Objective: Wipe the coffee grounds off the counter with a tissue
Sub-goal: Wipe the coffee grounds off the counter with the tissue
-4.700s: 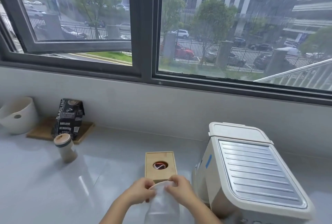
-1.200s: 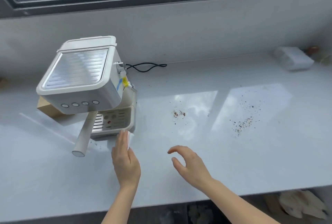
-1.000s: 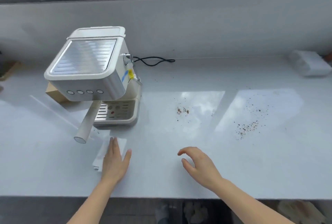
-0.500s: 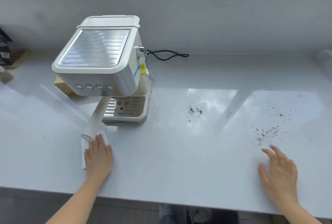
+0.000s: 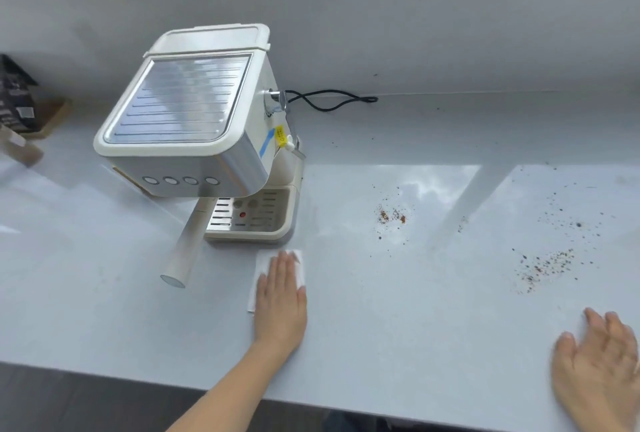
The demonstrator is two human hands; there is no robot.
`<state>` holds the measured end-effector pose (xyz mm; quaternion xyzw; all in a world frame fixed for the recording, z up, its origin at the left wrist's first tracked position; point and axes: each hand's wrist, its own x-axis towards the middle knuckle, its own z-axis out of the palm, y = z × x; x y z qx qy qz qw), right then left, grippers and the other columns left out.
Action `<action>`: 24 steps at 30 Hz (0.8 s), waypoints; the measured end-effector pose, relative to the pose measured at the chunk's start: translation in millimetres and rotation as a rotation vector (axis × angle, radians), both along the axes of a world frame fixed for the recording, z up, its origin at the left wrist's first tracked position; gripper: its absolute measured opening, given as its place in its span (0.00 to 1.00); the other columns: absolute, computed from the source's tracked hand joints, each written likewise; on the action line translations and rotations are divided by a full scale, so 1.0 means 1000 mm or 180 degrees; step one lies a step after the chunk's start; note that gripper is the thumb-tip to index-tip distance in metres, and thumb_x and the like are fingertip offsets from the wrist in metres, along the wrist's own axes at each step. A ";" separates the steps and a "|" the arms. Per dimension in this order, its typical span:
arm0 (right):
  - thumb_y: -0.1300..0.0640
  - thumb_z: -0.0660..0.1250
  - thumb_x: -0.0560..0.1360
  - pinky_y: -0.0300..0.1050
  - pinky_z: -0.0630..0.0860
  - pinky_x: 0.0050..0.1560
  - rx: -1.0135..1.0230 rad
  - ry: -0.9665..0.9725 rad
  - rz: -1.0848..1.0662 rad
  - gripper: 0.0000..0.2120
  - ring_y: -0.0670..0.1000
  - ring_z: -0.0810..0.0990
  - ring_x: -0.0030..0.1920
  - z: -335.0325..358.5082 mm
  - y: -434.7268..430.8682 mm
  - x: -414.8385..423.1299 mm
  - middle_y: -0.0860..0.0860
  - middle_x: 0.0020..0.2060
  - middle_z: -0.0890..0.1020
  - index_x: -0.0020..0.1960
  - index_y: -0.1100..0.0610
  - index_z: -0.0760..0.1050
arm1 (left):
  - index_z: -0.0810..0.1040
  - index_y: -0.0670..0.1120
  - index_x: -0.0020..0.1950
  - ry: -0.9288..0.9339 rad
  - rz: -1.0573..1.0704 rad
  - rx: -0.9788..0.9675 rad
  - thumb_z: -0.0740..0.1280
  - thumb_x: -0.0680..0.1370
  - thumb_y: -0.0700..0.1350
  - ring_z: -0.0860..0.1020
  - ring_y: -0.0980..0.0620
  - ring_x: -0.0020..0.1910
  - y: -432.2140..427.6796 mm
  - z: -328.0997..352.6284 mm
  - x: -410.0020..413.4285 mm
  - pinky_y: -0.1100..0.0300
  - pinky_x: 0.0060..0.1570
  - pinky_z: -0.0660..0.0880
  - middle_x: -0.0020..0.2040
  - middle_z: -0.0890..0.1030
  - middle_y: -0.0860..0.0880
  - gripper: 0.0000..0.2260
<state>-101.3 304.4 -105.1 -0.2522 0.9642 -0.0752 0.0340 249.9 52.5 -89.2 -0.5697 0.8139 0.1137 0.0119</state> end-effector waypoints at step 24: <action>0.48 0.44 0.74 0.62 0.48 0.72 -0.0463 -0.0191 -0.0623 0.31 0.55 0.55 0.76 0.010 -0.023 -0.062 0.56 0.76 0.60 0.74 0.58 0.57 | 0.41 0.46 0.77 0.0085 -0.0011 0.0107 0.48 0.81 0.49 0.42 0.50 0.77 -0.034 0.003 -0.152 0.51 0.74 0.41 0.79 0.43 0.48 0.27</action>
